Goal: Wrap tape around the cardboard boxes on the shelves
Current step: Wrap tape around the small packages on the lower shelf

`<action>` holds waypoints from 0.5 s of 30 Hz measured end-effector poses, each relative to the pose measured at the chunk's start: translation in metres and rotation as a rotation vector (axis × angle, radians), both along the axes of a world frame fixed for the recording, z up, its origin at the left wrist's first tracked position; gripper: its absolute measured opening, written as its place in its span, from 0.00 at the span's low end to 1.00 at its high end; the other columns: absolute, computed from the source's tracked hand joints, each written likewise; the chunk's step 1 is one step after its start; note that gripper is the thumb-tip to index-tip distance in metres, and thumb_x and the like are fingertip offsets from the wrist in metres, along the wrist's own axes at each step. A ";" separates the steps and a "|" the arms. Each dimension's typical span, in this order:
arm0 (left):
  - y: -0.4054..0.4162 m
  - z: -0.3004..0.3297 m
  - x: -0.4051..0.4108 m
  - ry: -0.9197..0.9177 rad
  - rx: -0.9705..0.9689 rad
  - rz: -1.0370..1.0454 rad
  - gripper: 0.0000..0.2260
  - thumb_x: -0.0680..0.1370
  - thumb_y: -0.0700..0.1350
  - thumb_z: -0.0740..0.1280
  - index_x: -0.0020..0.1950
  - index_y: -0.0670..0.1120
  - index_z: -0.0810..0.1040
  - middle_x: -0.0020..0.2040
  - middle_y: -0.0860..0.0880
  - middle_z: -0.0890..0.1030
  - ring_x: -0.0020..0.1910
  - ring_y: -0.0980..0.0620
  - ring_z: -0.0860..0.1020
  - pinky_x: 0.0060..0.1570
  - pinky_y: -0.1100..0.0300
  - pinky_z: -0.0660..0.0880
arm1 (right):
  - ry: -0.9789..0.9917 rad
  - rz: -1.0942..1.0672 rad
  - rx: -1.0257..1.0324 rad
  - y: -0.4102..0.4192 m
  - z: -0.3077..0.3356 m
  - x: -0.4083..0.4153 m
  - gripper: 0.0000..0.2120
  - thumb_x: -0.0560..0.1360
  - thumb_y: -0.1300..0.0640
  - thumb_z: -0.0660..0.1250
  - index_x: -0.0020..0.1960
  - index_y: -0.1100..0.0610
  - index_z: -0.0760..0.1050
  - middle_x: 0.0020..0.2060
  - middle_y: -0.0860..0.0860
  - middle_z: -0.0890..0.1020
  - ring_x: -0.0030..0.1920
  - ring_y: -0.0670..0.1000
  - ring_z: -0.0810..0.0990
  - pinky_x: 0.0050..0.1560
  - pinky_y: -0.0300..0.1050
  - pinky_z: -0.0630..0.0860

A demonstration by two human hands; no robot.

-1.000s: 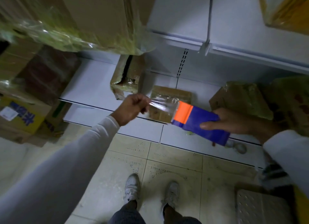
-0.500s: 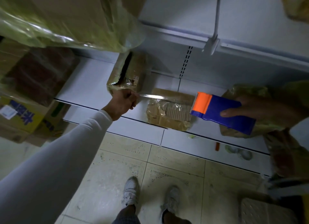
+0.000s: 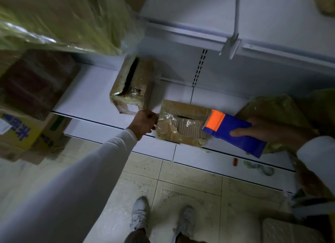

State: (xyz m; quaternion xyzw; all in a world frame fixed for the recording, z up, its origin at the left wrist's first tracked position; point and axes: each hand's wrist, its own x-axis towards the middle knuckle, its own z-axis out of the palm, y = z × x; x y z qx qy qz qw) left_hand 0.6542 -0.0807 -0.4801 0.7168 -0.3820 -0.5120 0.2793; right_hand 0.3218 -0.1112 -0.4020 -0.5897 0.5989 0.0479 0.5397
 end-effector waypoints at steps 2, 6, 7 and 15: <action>-0.004 -0.004 0.003 -0.080 -0.017 0.016 0.08 0.77 0.44 0.67 0.51 0.40 0.77 0.43 0.40 0.80 0.37 0.41 0.78 0.34 0.56 0.75 | 0.011 -0.011 -0.024 0.003 -0.003 -0.001 0.27 0.55 0.41 0.77 0.42 0.60 0.77 0.31 0.56 0.83 0.32 0.54 0.83 0.37 0.44 0.74; 0.000 0.000 0.006 -0.309 -0.131 0.062 0.21 0.74 0.47 0.71 0.62 0.40 0.72 0.56 0.43 0.80 0.51 0.42 0.79 0.55 0.47 0.76 | -0.006 -0.039 -0.042 0.008 -0.010 -0.004 0.47 0.44 0.29 0.77 0.50 0.64 0.79 0.41 0.62 0.85 0.44 0.65 0.84 0.46 0.55 0.77; 0.003 0.002 0.002 -0.314 -0.199 0.052 0.13 0.76 0.47 0.68 0.55 0.39 0.76 0.52 0.42 0.82 0.48 0.42 0.80 0.53 0.47 0.77 | -0.020 -0.036 -0.034 0.010 -0.013 -0.004 0.50 0.44 0.28 0.77 0.51 0.65 0.79 0.41 0.63 0.84 0.44 0.65 0.83 0.47 0.56 0.77; 0.008 0.004 -0.025 -0.565 -0.345 -0.245 0.10 0.79 0.48 0.60 0.59 0.50 0.75 0.53 0.43 0.82 0.52 0.41 0.79 0.53 0.48 0.77 | -0.093 -0.124 0.015 0.035 -0.025 0.002 0.13 0.72 0.50 0.72 0.45 0.60 0.79 0.35 0.57 0.85 0.33 0.53 0.83 0.39 0.44 0.76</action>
